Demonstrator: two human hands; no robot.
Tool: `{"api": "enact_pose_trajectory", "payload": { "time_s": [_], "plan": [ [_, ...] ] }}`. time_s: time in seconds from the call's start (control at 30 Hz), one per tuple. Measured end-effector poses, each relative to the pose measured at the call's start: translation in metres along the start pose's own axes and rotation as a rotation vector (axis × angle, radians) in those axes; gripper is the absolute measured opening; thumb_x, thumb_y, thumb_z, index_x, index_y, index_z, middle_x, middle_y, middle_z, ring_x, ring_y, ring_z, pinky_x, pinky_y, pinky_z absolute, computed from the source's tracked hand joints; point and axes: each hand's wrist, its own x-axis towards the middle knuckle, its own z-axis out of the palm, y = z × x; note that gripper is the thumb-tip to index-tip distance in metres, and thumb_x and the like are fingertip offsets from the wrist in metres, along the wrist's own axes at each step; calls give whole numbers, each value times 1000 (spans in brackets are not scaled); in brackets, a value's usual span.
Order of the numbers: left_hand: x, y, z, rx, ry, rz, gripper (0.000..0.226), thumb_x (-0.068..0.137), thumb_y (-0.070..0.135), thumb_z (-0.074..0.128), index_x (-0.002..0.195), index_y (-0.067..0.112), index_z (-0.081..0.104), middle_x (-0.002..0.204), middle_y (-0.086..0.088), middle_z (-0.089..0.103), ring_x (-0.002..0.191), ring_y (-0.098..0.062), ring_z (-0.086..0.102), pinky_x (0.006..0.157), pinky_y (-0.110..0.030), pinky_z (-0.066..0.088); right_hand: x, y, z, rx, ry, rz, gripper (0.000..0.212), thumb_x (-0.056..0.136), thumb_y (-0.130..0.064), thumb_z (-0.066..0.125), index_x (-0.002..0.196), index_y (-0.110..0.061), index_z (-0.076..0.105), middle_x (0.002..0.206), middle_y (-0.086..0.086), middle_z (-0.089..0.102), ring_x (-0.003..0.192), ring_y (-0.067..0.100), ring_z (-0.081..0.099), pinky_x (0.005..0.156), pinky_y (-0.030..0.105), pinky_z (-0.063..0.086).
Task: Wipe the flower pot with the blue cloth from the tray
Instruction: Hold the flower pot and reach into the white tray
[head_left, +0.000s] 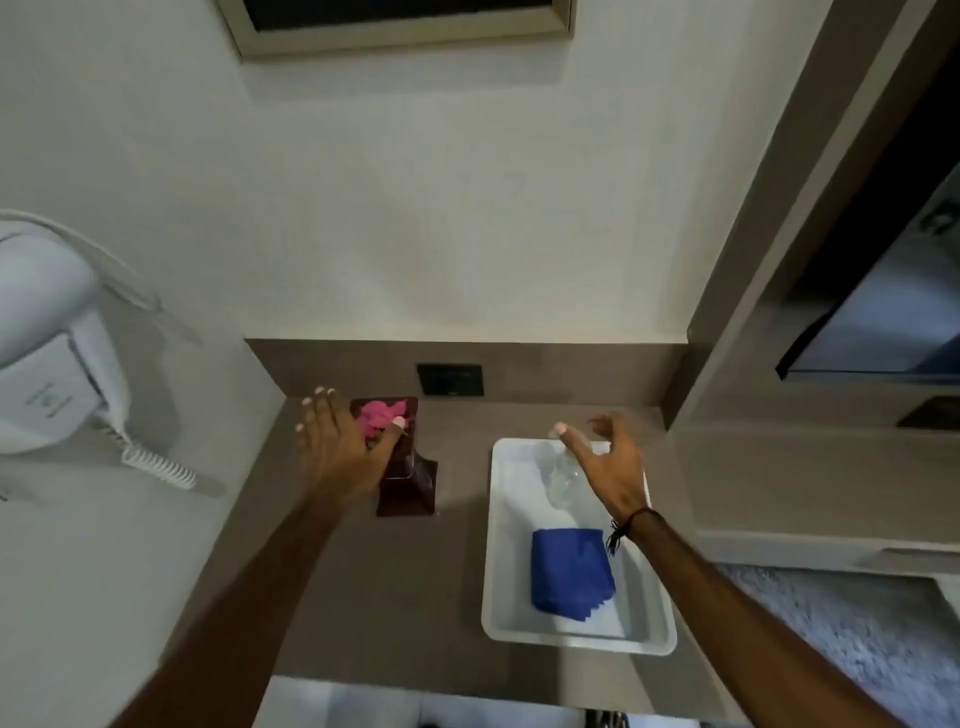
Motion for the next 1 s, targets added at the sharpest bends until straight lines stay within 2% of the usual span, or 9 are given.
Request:
{"api": "enact_pose_trajectory", "payload": {
  "time_s": [0.27,0.4,0.5,0.53,0.6,0.7,0.87,0.93,1.0],
  "plan": [
    [-12,-6,30,-59,-47,-163,113,82,74,46,155,0,0,166,-23,1,154,-37,-2,123,-52,2,4,9,35,140,-78,149,46,68,-71,70,100,-39,63,88,-21,66,88,7,66,71,17,47],
    [-15,-5,32,-27,-82,-195,113,82,77,39,155,1,-3,166,-21,-4,154,-34,-6,123,-51,-4,12,0,52,89,-90,208,58,76,-71,63,113,-26,70,90,-9,68,79,8,63,65,16,43],
    [-15,-4,31,-20,-88,-193,113,83,77,38,155,1,-4,166,-21,-5,154,-34,-8,122,-50,-5,14,-13,68,-154,-124,114,49,76,-69,64,75,-19,65,71,0,65,73,20,66,62,29,55],
    [-15,-4,31,-9,-97,-195,113,83,77,36,155,1,-5,166,-21,-6,154,-34,-9,122,-50,-6,13,-18,77,-228,-182,74,48,77,-66,65,75,-18,63,75,2,66,77,25,68,68,35,58],
    [-15,-4,31,-1,-114,-193,113,83,77,35,155,1,-5,166,-21,-7,154,-34,-10,122,-50,-6,7,-29,93,-366,-329,19,56,79,-64,61,96,-10,66,95,7,67,93,27,65,83,40,57],
    [-14,-4,31,-12,-98,-190,112,83,77,37,155,0,-3,166,-21,-4,154,-34,-8,123,-51,-5,-2,-38,117,-458,-362,-150,52,86,-52,62,107,-5,65,105,14,66,100,30,62,85,42,54],
    [-14,-5,31,-9,-87,-187,113,82,77,38,155,1,-2,166,-21,-1,154,-34,-7,124,-52,-3,-1,-48,134,-335,-374,-62,50,84,-53,63,108,-9,64,104,12,66,96,27,63,83,39,57],
    [-13,-5,30,-12,-78,-173,113,83,77,39,155,1,-1,166,-22,0,154,-35,-6,124,-52,-2,7,-47,127,-229,-390,13,55,81,-61,65,100,-9,66,94,11,70,86,25,67,77,39,60],
    [-14,-6,30,-14,-66,-162,113,82,77,40,155,0,0,166,-22,1,154,-36,-5,124,-53,-1,16,-41,114,-9,-384,79,43,80,-53,73,86,-11,66,78,7,70,71,20,67,65,34,60]
  ]
}}
